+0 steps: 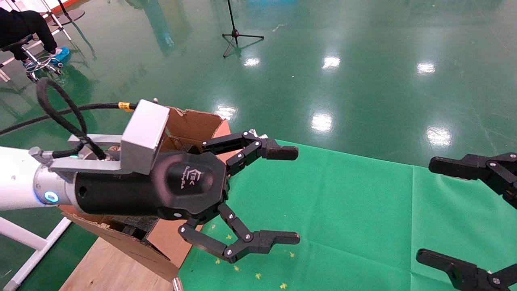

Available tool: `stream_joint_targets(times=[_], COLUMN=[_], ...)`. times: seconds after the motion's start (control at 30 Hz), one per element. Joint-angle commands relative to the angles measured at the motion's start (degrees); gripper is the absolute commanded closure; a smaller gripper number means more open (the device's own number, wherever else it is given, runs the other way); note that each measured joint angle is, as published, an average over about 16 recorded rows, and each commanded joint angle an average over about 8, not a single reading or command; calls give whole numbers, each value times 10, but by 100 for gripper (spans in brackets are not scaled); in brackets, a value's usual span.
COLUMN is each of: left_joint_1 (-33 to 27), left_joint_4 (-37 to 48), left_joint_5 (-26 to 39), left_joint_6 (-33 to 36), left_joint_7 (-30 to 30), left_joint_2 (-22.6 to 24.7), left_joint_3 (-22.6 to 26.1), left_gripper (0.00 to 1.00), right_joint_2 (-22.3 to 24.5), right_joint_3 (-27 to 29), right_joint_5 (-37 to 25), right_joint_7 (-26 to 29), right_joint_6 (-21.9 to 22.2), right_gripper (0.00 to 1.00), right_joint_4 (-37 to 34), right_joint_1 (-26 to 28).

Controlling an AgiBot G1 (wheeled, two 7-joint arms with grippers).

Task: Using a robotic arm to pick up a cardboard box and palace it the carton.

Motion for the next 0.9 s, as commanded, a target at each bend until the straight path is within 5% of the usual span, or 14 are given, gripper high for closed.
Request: stream_joint_targets(times=[0.03,0.9], left_joint_1=[0,-1], left_joint_4=[0,1], left_joint_5=[0,1], left_joint_6=[0,0], left_joint_7=[0,0], left_joint_2=[0,0], left_joint_3=[0,0], left_gripper=[0,0], right_joint_2=[0,0], right_joint_3=[0,0], right_joint_5=[0,0], right_joint_7=[0,0], right_joint_6=[0,0], right_gripper=[0,0], right_joint_4=[0,0], right_joint_1=[0,0])
